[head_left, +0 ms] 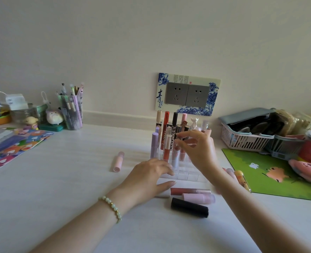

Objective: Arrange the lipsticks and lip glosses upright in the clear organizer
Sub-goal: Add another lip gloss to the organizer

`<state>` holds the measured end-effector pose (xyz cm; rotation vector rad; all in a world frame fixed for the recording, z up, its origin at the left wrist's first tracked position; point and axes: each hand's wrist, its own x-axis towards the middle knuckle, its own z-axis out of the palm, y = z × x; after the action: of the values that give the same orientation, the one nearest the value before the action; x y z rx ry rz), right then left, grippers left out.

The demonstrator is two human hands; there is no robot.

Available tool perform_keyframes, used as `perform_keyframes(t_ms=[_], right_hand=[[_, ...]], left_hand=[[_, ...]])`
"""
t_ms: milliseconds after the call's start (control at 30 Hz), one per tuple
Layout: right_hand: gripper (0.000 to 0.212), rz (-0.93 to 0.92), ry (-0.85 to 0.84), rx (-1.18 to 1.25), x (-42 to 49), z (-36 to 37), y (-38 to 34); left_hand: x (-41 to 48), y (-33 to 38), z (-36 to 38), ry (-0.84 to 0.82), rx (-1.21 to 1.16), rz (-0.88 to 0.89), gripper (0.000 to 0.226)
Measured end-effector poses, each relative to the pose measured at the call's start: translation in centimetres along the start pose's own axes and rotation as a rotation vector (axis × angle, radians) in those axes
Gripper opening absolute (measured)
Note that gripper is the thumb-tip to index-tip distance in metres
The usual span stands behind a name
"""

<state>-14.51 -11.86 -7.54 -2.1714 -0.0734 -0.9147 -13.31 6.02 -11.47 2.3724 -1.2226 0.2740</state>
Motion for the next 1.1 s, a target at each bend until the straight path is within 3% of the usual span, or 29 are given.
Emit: perform_keyframes(t_ms=[500, 767, 967, 1100], right_hand=[[0.017, -0.004, 0.007, -0.065, -0.5, -2.9, -0.5], [0.004, 0.107, -0.108, -0.007, -2.7, -7.2, 1.7], [0.004, 0.115, -0.095, 0.037, -3.9, -7.6, 1.8], [0.006, 0.130, -0.124, 0.027, -4.2, -7.4, 1.8]], left_hand=[[0.1, 1.1, 0.1, 0.027, -0.066, -0.014, 0.029], [0.7, 1.9, -0.8, -0.091, -0.032, -0.028, 0.025], [2.0, 3.4, -1.4, -0.294, 0.031, -0.058, 0.018], [2.4, 3.8, -1.0, -0.279, 0.065, -0.048, 0.019]])
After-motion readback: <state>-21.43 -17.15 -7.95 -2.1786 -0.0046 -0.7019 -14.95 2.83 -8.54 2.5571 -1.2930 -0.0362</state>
